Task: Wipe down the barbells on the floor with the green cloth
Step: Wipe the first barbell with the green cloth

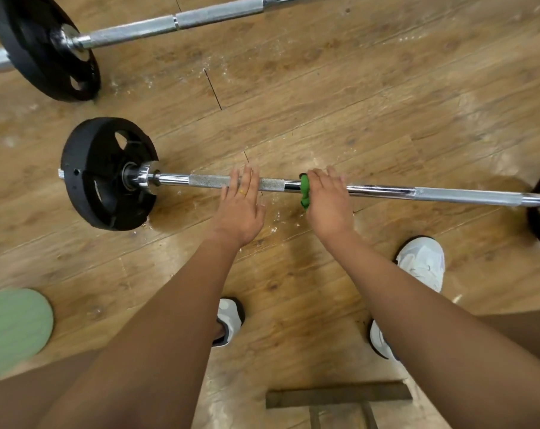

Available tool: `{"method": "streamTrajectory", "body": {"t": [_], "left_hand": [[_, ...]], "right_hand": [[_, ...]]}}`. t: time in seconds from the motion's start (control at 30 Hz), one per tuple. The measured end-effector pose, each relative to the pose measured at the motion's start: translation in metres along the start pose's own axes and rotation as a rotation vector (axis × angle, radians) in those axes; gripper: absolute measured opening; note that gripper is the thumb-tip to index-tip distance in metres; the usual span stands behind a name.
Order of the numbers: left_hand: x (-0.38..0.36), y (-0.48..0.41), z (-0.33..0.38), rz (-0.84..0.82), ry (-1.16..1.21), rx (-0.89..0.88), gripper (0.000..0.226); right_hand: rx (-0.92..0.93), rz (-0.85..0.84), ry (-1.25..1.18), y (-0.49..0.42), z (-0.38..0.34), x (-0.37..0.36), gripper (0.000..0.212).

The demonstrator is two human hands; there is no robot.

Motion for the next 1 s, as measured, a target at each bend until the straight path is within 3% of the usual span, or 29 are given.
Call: {"method": "streamTrajectory", "body": {"t": [0.13,0.37,0.6,0.8,1.0], "left_hand": [[-0.008,0.011,-0.002,-0.056,-0.027,0.014,0.072],[-0.010,0.027,0.004,-0.133,-0.054,0.061,0.073],[-0.012,0.043,0.006,-0.150,-0.058,0.060,0.072],[-0.023,0.056,0.004,-0.154,-0.061,0.071,0.074],[-0.023,0.070,0.010,-0.184,-0.103,0.089,0.070]], "right_hand": [[0.108,-0.068,0.034,0.007,-0.005,-0.005,0.074],[0.005,-0.059,0.015,0.027,-0.003,-0.008,0.066],[0.101,-0.066,0.014,0.038,0.005,-0.015,0.058],[0.021,-0.024,-0.007,0.051,0.010,-0.013,0.050],[0.116,-0.112,0.012,0.058,0.006,-0.018,0.051]]}}
Point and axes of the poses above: each hand's wrist, its own y-axis away from the middle knuckle, its own x-axis out of the back of the hand, z = x × y, the point moved 4 cm from there along -y, towards the middle knuckle, and after that the axes turned 3 degrees about -y, right-handed, at the moved point
